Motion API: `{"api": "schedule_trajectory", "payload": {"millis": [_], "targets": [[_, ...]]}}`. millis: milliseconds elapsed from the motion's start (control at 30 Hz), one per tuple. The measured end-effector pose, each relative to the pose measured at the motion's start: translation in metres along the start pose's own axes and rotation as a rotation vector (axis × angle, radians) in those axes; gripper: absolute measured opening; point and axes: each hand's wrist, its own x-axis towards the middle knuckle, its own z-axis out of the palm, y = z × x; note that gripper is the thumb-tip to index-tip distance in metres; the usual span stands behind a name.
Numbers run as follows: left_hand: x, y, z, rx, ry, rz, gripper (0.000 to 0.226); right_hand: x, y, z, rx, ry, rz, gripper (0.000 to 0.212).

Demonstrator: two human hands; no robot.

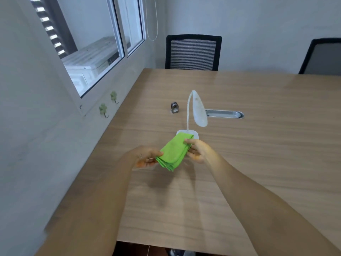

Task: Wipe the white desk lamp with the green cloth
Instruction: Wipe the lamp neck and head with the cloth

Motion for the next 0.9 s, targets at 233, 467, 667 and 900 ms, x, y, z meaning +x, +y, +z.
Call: {"api": "schedule_trajectory", "payload": {"millis": [233,467,667,900], "targets": [[0.004,0.0,0.022,0.058,-0.029,-0.018,0.003,-0.009,0.021,0.003,-0.221,0.031,-0.018,0.038],[0.002,0.05,0.035,0.178,0.108,0.082,0.052,-0.022,-0.025,-0.044,-0.445,0.289,-0.297,0.03],[-0.016,0.138,0.052,0.067,0.102,0.33,0.055,-0.076,-0.088,-0.062,-0.809,0.395,-0.659,0.024],[-0.015,0.186,0.073,0.033,-0.012,0.467,0.063,-0.122,-0.126,-0.029,-1.05,0.349,-1.181,0.051]]}}
